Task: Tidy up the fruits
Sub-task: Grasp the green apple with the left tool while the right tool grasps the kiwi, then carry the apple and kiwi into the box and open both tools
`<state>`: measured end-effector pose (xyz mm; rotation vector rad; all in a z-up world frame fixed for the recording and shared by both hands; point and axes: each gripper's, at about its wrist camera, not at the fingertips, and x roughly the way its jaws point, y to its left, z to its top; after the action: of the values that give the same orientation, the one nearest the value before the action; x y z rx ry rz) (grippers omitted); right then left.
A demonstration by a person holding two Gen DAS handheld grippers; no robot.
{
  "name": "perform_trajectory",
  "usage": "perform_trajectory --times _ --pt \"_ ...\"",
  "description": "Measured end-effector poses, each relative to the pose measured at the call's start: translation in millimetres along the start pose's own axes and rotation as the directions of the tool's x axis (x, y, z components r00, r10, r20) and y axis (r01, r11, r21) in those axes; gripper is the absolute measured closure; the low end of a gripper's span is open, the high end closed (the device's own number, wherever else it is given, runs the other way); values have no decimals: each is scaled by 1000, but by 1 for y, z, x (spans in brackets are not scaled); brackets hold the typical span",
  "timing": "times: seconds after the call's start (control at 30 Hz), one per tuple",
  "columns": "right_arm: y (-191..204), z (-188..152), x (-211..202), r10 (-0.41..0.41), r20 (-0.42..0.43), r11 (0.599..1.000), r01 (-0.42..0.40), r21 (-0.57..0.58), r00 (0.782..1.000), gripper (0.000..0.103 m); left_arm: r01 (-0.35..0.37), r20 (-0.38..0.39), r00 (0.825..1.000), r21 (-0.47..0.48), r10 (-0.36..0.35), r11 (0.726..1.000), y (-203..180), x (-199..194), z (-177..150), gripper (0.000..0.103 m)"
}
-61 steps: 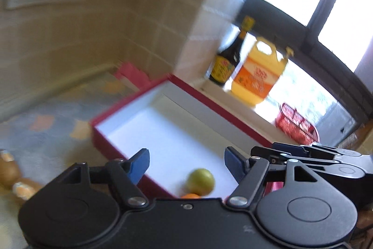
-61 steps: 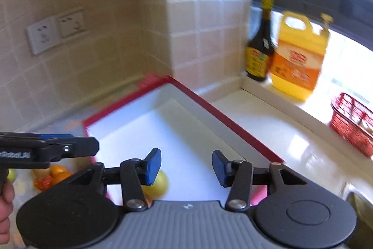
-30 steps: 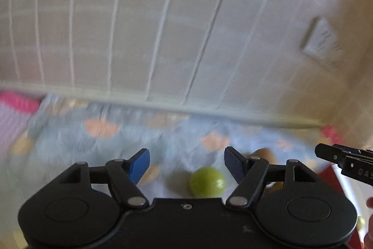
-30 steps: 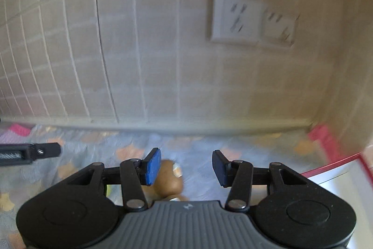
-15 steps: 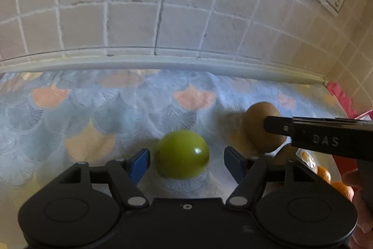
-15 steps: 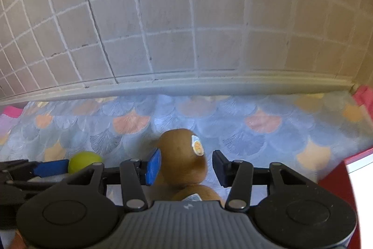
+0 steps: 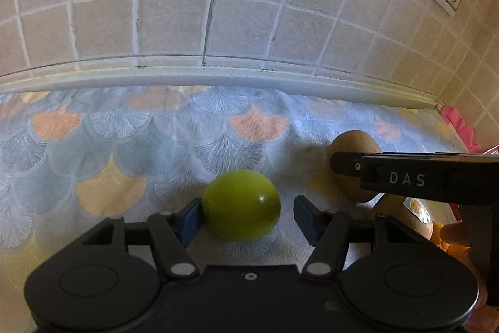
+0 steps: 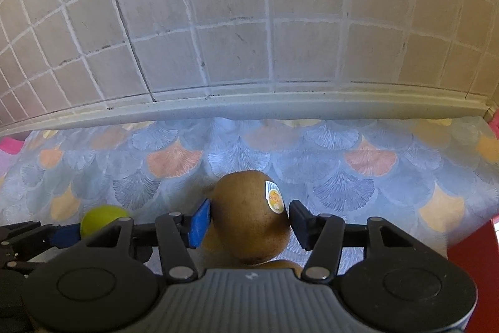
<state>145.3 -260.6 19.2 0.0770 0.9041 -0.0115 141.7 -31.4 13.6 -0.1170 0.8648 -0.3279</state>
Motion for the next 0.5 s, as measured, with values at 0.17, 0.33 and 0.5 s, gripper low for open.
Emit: perform_trajectory --times 0.17,0.33,0.5 --pt "1 -1 -1 -3 9 1000 3 -2 1000 46 -20 9 1000 9 20 1000 0 0 0 41" --pt "-2 -1 -9 9 25 1000 -10 23 1000 47 -9 17 1000 11 9 1000 1 -5 1 42" --pt "-10 5 -46 19 105 999 -24 48 994 47 15 72 997 34 -18 999 -10 -32 7 42"
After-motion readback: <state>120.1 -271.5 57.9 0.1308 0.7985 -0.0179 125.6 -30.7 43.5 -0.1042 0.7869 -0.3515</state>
